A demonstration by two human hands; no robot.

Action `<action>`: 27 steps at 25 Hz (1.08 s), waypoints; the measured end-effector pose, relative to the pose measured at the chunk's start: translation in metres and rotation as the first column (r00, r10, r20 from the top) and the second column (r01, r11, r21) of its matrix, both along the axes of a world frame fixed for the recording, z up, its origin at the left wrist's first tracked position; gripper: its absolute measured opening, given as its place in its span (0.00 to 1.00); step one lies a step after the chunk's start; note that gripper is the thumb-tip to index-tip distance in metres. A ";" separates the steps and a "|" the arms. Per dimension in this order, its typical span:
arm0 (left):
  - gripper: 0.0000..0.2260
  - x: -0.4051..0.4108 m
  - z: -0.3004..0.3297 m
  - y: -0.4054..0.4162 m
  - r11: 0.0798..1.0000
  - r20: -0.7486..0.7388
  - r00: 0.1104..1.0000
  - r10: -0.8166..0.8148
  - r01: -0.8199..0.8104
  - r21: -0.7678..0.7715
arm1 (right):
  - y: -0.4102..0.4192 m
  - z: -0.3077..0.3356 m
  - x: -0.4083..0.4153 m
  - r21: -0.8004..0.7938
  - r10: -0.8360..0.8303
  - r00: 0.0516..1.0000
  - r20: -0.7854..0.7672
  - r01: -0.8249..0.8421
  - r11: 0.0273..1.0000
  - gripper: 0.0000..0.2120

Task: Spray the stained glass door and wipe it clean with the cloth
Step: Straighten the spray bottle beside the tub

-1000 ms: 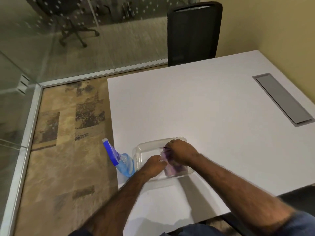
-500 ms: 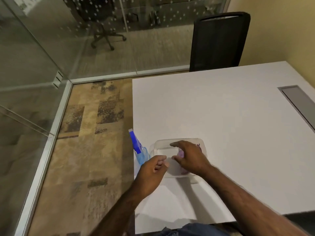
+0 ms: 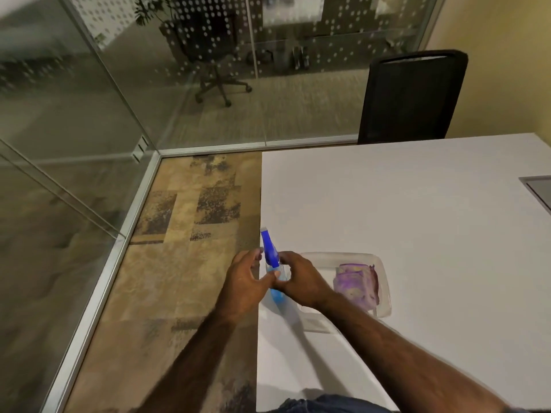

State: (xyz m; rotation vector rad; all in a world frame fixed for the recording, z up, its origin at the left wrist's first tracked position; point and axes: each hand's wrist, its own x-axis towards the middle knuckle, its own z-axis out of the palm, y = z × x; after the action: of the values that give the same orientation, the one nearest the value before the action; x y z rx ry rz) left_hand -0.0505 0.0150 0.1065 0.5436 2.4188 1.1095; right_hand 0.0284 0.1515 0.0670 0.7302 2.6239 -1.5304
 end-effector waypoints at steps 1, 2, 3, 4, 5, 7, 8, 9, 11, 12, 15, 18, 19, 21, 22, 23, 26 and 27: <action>0.26 -0.001 0.001 0.004 1.000 -0.001 1.000 -0.015 0.015 -0.014 | -0.002 -0.001 -0.001 -0.004 -0.015 1.000 -0.012 0.015 1.000 0.26; 0.24 -0.002 0.001 0.007 0.999 -0.008 1.000 -0.022 0.022 -0.028 | -0.003 -0.002 -0.002 -0.009 -0.023 0.999 -0.024 0.023 1.000 0.23; 0.23 -0.002 0.001 0.009 0.999 -0.018 0.999 -0.029 0.029 -0.040 | -0.004 -0.002 -0.002 -0.016 -0.026 0.999 -0.025 0.026 1.000 0.22; 0.22 -0.003 0.002 0.010 0.998 -0.037 0.999 -0.040 0.038 -0.046 | -0.005 -0.002 0.000 -0.024 -0.022 0.999 -0.025 0.021 0.999 0.22; 0.21 -0.003 0.004 0.010 0.997 -0.060 0.997 -0.056 0.053 -0.050 | -0.005 0.000 0.001 -0.031 -0.015 1.000 -0.024 0.015 0.999 0.22; 0.18 -0.005 0.011 0.008 0.995 -0.096 0.991 -0.096 0.093 -0.039 | -0.004 0.004 0.004 -0.035 -0.004 0.999 -0.036 0.002 0.999 0.24; 0.16 -0.007 0.015 0.008 0.992 -0.115 0.986 -0.123 0.121 -0.025 | -0.003 0.008 0.006 -0.038 -0.003 0.999 -0.053 0.001 0.999 0.25; 0.14 -0.010 0.021 0.008 0.989 -0.141 0.979 -0.149 0.150 -0.007 | -0.001 0.013 0.008 -0.042 -0.008 0.997 -0.079 0.004 0.999 0.24; 0.10 -0.016 0.035 0.010 0.976 -0.204 0.957 -0.204 0.215 0.032 | 0.007 0.027 0.012 -0.046 -0.033 0.990 -0.139 0.027 0.999 0.21; 0.10 -0.018 0.043 0.012 0.969 -0.226 0.948 -0.225 0.241 0.046 | 0.011 0.035 0.014 -0.049 -0.042 0.986 -0.161 0.034 0.998 0.21; 0.12 -0.018 0.070 0.021 0.948 -0.278 0.919 -0.279 0.309 0.071 | 0.023 0.060 0.023 -0.051 -0.054 0.977 -0.204 0.045 0.998 0.23; 0.13 -0.014 0.085 0.035 0.929 -0.335 0.885 -0.322 0.363 0.066 | 0.036 0.076 0.035 -0.037 -0.072 0.971 -0.228 0.065 0.997 0.26; 0.13 -0.012 0.086 0.039 0.928 -0.345 0.880 -0.326 0.368 0.063 | 0.040 0.078 0.039 -0.032 -0.080 0.970 -0.229 0.075 0.997 0.26; 0.15 -0.007 0.083 0.049 0.932 -0.337 0.885 -0.320 0.358 0.056 | 0.047 0.076 0.047 -0.026 -0.097 0.971 -0.220 0.093 0.995 0.26; 0.16 -0.004 0.078 0.054 0.939 -0.327 0.892 -0.311 0.342 0.042 | 0.049 0.073 0.050 -0.023 -0.105 0.973 -0.208 0.102 0.994 0.26; 0.17 -0.001 0.072 0.058 0.946 -0.308 0.902 -0.302 0.324 0.023 | 0.051 0.068 0.052 -0.022 -0.115 0.974 -0.193 0.113 0.993 0.26; 0.20 0.009 0.049 0.068 0.958 -0.229 0.931 -0.284 0.282 -0.042 | 0.055 0.048 0.059 -0.018 -0.136 0.979 -0.154 0.135 0.991 0.25; 0.20 0.012 0.041 0.070 0.958 -0.211 0.935 -0.286 0.277 -0.071 | 0.055 0.039 0.061 -0.019 -0.141 0.980 -0.141 0.139 0.990 0.24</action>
State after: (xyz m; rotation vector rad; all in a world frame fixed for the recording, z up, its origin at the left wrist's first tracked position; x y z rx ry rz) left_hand -0.0388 0.0853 0.1472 1.0124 2.4380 0.9176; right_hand 0.0893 0.2067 0.1061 0.8531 2.7159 -1.6895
